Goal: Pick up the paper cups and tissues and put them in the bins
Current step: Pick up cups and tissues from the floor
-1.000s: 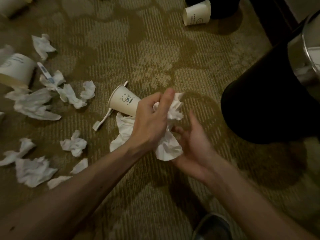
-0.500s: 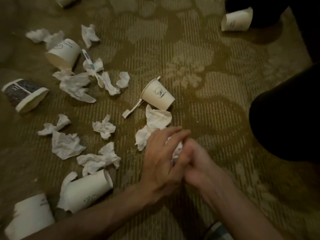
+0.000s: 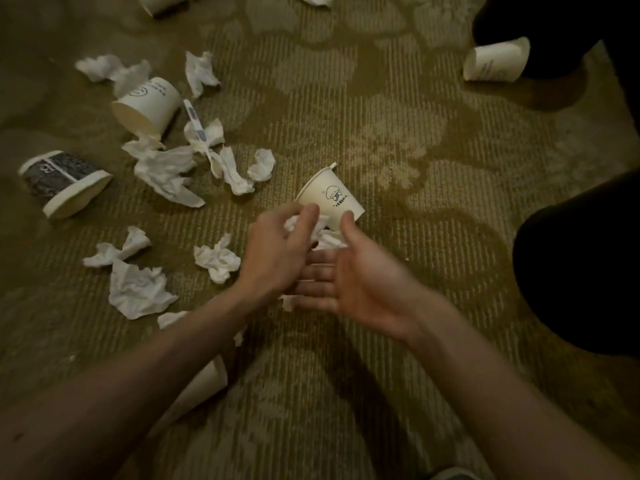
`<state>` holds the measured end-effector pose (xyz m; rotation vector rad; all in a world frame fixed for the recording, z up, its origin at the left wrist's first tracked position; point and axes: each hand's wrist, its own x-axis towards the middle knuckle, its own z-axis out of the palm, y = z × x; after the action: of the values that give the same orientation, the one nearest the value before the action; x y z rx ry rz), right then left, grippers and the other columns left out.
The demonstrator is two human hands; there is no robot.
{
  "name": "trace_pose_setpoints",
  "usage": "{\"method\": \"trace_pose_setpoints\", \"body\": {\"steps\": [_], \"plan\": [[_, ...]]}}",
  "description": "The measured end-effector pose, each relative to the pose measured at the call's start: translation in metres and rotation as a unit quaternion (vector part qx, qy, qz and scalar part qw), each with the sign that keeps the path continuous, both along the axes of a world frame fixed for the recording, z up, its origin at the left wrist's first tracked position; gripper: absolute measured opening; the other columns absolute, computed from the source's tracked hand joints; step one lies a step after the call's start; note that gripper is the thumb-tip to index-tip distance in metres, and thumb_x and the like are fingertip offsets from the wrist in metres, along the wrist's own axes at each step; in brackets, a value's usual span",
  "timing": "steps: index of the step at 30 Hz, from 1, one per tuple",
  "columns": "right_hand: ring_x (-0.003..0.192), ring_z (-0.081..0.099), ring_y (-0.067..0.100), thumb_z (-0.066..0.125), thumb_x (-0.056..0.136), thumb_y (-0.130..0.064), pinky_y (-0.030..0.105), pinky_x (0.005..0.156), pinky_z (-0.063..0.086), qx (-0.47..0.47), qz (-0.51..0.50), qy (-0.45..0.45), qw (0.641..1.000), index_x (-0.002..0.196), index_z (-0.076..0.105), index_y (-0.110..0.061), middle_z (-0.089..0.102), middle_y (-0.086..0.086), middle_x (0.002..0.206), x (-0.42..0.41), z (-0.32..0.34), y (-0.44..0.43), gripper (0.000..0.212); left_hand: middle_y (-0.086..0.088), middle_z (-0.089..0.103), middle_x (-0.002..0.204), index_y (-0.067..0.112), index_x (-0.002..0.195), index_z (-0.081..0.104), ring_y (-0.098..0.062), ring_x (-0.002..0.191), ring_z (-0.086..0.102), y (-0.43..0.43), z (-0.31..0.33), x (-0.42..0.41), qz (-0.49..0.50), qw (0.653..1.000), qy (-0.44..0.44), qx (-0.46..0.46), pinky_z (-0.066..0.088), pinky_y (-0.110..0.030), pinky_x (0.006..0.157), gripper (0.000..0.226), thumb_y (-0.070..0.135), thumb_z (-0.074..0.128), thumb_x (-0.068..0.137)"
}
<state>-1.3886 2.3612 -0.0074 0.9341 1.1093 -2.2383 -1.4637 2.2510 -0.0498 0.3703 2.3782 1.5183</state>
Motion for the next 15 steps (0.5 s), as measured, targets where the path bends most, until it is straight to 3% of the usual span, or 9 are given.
{"method": "trace_pose_setpoints", "body": {"steps": [2, 3, 5, 7, 9, 12, 15], "plan": [[0.076, 0.069, 0.018, 0.031, 0.101, -0.054, 0.027, 0.062, 0.055, 0.142, -0.005, 0.026, 0.989, 0.104, 0.065, -0.006, 0.073, 0.007, 0.084, -0.016, 0.005, 0.011, 0.059, 0.011, 0.069, 0.072, 0.024, 0.095, 0.068, 0.01, 0.065, 0.064, -0.001, -0.005, -0.015, 0.041, 0.996, -0.074, -0.002, 0.042, -0.005, 0.052, 0.015, 0.033, 0.057, 0.098], [0.071, 0.065, 0.015, 0.037, 0.102, -0.047, 0.025, 0.058, 0.05, 0.237, -0.01, 0.044, 0.971, 0.098, 0.066, -0.01, 0.07, 0.001, 0.078, -0.024, 0.005, 0.018, 0.047, 0.011, 0.068, 0.067, 0.024, 0.101, 0.066, 0.009, 0.059, 0.063, -0.002, -0.008, -0.02, 0.059, 0.993, -0.101, -0.002, 0.044, -0.007, 0.047, 0.011, 0.031, 0.058, 0.098], [0.085, 0.062, 0.014, 0.048, 0.1, -0.042, 0.029, 0.067, 0.05, 0.43, -0.006, 0.073, 0.9, 0.096, 0.062, -0.018, 0.065, -0.004, 0.089, -0.04, -0.002, 0.034, 0.028, 0.008, 0.07, 0.07, 0.024, 0.112, 0.063, -0.002, 0.046, 0.062, -0.003, -0.013, -0.026, 0.082, 0.985, -0.153, 0.015, 0.047, -0.02, 0.038, 0.016, 0.032, 0.059, 0.098], [0.107, 0.057, 0.019, 0.055, 0.097, -0.041, 0.038, 0.086, 0.051, 0.569, 0.034, 0.093, 0.816, 0.107, 0.057, -0.024, 0.061, -0.002, 0.11, -0.052, -0.016, 0.046, 0.02, 0.001, 0.068, 0.09, 0.026, 0.122, 0.059, -0.009, 0.043, 0.059, -0.001, -0.018, -0.029, 0.104, 0.976, -0.191, 0.018, 0.042, -0.021, 0.036, 0.026, 0.036, 0.058, 0.098], [0.123, 0.046, 0.021, 0.057, 0.095, -0.041, 0.039, 0.097, 0.042, 0.622, 0.115, 0.11, 0.767, 0.13, 0.05, -0.027, 0.051, 0.001, 0.132, -0.055, -0.033, 0.052, 0.039, -0.001, 0.066, 0.088, 0.03, 0.125, 0.056, -0.007, 0.041, 0.054, 0.003, -0.024, -0.03, 0.125, 0.968, -0.219, 0.017, 0.04, -0.02, 0.036, 0.027, 0.037, 0.057, 0.098], [0.127, 0.044, 0.023, 0.06, 0.094, -0.039, 0.035, 0.092, 0.036, 0.592, 0.186, 0.142, 0.771, 0.146, 0.034, -0.033, 0.041, 0.004, 0.143, -0.057, -0.048, 0.047, 0.058, -0.003, 0.065, 0.079, 0.031, 0.124, 0.057, -0.007, 0.039, 0.052, 0.009, -0.029, -0.027, 0.129, 0.959, -0.252, 0.03, 0.038, -0.02, 0.036, 0.026, 0.037, 0.056, 0.099], [0.12, 0.05, 0.025, 0.061, 0.094, -0.034, 0.036, 0.089, 0.041, 0.581, 0.213, 0.157, 0.77, 0.147, 0.028, -0.033, 0.047, 0.007, 0.138, -0.058, -0.055, 0.042, 0.062, 0.002, 0.068, 0.07, 0.029, 0.123, 0.059, -0.01, 0.043, 0.055, 0.012, -0.033, -0.026, 0.129, 0.956, -0.26, 0.043, 0.037, -0.019, 0.036, 0.025, 0.037, 0.056, 0.099]]}}
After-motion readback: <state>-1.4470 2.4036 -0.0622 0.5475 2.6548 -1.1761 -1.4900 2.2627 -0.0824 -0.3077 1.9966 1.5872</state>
